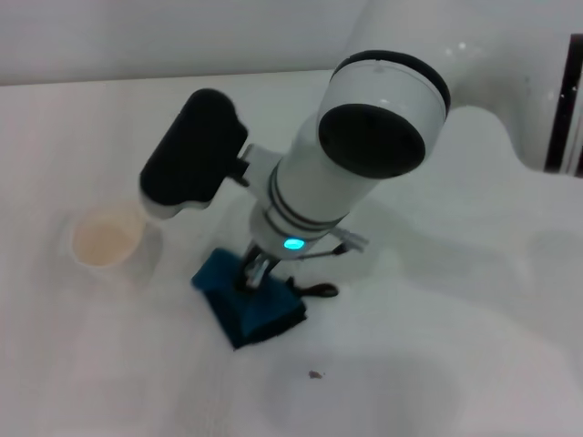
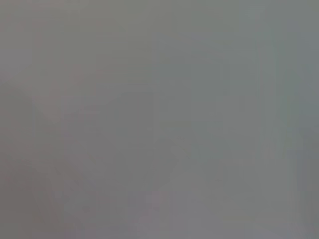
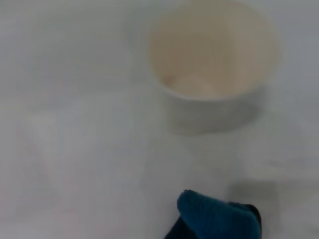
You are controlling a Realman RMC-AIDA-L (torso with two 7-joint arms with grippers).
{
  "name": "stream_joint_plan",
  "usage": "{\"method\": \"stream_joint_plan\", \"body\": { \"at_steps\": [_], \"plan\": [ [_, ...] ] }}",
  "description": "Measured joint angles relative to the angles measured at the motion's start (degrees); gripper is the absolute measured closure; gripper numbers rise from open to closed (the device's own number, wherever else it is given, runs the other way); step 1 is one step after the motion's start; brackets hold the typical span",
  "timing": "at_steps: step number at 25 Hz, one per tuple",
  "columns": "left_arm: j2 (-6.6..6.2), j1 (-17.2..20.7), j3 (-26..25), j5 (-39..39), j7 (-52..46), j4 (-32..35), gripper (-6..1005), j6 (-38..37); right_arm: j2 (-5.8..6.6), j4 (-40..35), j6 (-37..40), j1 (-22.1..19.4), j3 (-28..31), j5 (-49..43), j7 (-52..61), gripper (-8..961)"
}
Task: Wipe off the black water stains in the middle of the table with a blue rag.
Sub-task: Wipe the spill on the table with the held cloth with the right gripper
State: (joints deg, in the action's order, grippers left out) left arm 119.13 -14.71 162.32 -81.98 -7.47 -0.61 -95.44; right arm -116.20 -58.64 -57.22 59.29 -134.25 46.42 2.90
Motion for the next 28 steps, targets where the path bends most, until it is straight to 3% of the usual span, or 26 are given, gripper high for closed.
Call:
{"method": "stream_joint_plan", "body": {
  "at_steps": [6, 14, 21, 28],
  "plan": [
    [-0.08, -0.3, -0.1, -0.3, 0.8, 0.2, 109, 0.0, 0.01, 7.7, -0.3, 1.5, 3.6, -5.0, -0.2, 900],
    [-0.1, -0.1, -0.2, -2.3, 0.8, -0.1, 108, 0.0, 0.0, 7.9, -6.5, 0.3, 13.3, -13.5, -2.5, 900],
    [-0.15, -1.3, -0.2, -2.4, 0.8, 0.0, 108, 1.2, 0.01, 5.0, -7.3, -2.3, 11.4, -4.2, -8.2, 900],
    [-0.18, -1.9, -0.1, -2.2, 0.8, 0.0, 108, 1.5, 0.0, -1.5, -6.1, -3.2, 4.4, 5.6, -9.4, 900]
  ]
}}
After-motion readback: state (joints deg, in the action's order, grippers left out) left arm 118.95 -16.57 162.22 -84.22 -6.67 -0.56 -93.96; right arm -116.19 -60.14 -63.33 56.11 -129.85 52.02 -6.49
